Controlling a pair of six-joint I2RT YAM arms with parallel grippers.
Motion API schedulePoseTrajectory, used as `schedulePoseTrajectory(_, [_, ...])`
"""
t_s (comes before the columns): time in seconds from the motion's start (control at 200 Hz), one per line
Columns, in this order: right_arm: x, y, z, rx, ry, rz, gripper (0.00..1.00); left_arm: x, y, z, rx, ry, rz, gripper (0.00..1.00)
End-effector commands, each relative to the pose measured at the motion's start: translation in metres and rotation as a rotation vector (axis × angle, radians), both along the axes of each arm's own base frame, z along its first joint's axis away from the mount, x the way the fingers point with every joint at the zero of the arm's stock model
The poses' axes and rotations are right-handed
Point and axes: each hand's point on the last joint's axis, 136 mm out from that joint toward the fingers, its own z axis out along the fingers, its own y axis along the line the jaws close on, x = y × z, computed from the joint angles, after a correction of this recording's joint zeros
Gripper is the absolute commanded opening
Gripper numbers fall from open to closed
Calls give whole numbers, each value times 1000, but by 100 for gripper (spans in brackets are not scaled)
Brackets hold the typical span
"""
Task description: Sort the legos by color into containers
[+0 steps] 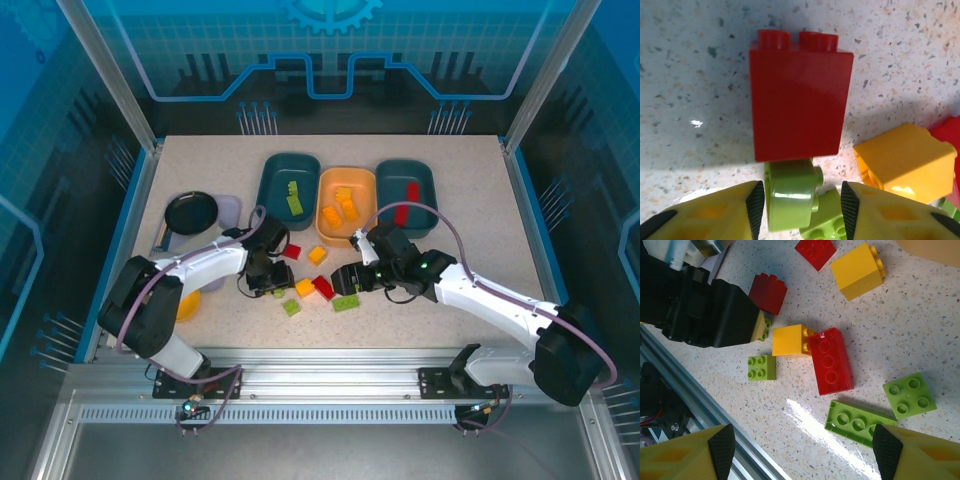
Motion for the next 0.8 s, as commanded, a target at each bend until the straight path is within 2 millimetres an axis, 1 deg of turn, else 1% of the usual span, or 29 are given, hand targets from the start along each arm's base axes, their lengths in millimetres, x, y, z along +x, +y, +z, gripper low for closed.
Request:
schedulePoseTrajectory(0.0, [-1, 10, 13, 41, -15, 23, 75, -3, 1, -10, 51, 1, -35, 41])
schedulePoseTrajectory(0.055, [-1, 10, 14, 41, -17, 21, 75, -6, 3, -13, 70, 6, -38, 40])
schedulePoseTrajectory(0.125, [0, 11, 16, 44, -19, 20, 75, -8, 5, -14, 81, 2, -34, 35])
schedulePoseTrajectory(0.19, [2, 11, 18, 47, -26, 18, 75, -8, 7, -10, 92, -12, -33, 28])
schedulePoseTrajectory(0.235, [3, 12, 21, 51, -31, 19, 75, -7, 7, -3, 98, -25, -33, 23])
schedulePoseTrajectory(0.29, [4, 12, 23, 48, -40, 20, 74, -6, 7, 13, 106, -57, -32, 20])
schedulePoseTrajectory(0.355, [5, 11, 24, 39, -56, 21, 73, -3, 5, 42, 91, -114, -21, 19])
schedulePoseTrajectory(0.435, [9, 7, 25, 23, -86, 4, 73, 7, 7, 80, 67, -195, 4, 18])
schedulePoseTrajectory(0.505, [15, 5, 27, 25, -124, -18, 73, 27, 10, 108, 41, -260, 38, 18])
schedulePoseTrajectory(0.555, [22, 6, 30, 33, -158, -41, 73, 45, 13, 117, 17, -279, 66, 17])
schedulePoseTrajectory(0.58, [26, 8, 33, 43, -179, -50, 73, 57, 13, 123, 4, -295, 76, 17])
schedulePoseTrajectory(0.665, [43, 15, 42, 71, -250, -87, 73, 98, 16, 132, -5, -324, 94, 17])
schedulePoseTrajectory(0.675, [45, 15, 43, 75, -259, -92, 74, 102, 16, 130, -2, -321, 95, 17])
schedulePoseTrajectory(0.735, [58, 23, 53, 100, -310, -113, 74, 132, 17, 135, 8, -343, 98, 17])
schedulePoseTrajectory(0.775, [68, 26, 58, 107, -336, -134, 75, 152, 19, 131, 18, -340, 107, 17])
schedulePoseTrajectory(0.79, [70, 26, 55, 98, -335, -140, 75, 158, 20, 132, 17, -343, 112, 17])
schedulePoseTrajectory(0.795, [73, 28, 60, 105, -343, -143, 75, 161, 20, 131, 19, -341, 113, 17])
